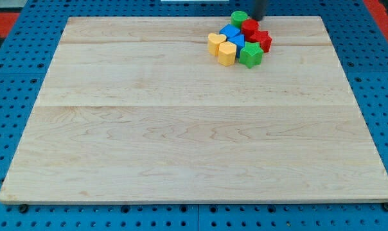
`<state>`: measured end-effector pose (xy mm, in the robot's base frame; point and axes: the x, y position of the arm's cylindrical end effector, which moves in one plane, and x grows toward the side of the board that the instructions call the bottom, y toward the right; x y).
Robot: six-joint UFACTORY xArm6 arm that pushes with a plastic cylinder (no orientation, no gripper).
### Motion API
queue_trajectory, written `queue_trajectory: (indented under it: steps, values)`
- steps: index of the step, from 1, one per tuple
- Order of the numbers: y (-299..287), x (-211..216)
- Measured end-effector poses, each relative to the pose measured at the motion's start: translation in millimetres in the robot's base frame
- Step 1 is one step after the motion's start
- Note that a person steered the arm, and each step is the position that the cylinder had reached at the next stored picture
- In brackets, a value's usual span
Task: Push the green circle into the blue cube
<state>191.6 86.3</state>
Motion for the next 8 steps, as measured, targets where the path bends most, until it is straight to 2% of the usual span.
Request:
queue_trajectory:
  steps: [1,2,3,4,5,8]
  values:
    - [-35.8,1.2]
    - [-46.4,2.1]
    - [-116.2,2.1]
    - [-124.6,15.0]
    - [-71.0,17.0]
    - [-73.2,28.5]
